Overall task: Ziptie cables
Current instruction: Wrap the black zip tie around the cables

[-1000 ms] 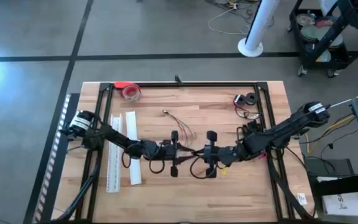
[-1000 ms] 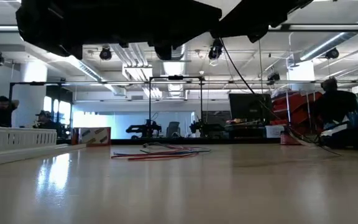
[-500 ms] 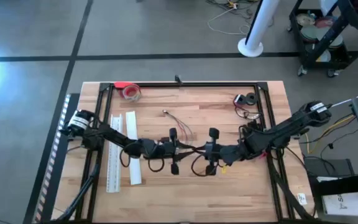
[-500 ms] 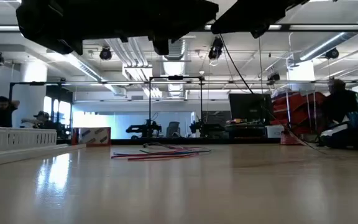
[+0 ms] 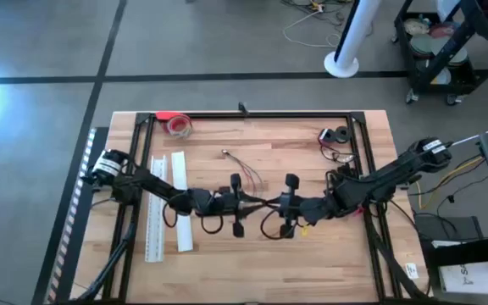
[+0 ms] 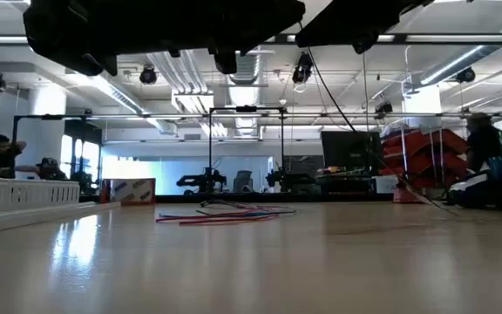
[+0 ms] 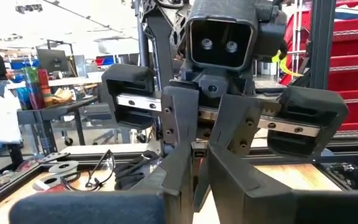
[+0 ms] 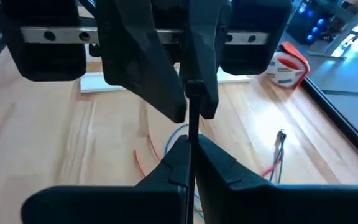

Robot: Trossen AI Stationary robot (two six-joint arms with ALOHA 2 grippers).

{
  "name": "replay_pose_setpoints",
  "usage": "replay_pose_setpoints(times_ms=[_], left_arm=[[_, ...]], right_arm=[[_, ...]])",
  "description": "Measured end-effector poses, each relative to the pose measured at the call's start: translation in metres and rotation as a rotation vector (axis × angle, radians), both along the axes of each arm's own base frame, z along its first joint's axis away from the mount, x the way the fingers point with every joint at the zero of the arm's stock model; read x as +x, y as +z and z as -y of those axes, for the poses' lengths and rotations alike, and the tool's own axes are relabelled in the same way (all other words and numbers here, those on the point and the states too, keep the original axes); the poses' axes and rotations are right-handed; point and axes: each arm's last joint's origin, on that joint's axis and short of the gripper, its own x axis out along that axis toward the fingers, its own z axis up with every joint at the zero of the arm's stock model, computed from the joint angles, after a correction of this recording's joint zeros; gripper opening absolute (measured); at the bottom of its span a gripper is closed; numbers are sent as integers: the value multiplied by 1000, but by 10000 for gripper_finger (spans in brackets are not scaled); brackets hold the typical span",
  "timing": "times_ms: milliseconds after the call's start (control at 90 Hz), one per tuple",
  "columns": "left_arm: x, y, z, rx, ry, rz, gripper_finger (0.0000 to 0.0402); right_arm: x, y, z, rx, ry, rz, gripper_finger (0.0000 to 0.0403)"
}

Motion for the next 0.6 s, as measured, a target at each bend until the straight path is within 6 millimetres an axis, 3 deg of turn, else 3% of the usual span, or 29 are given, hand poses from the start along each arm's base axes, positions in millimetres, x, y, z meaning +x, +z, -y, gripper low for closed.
replay_pose_setpoints(times_ms=[600], left_arm=[[0, 0, 0, -4, -2, -1, 11]], right_arm=[[0, 1, 0, 4, 0, 8, 0]])
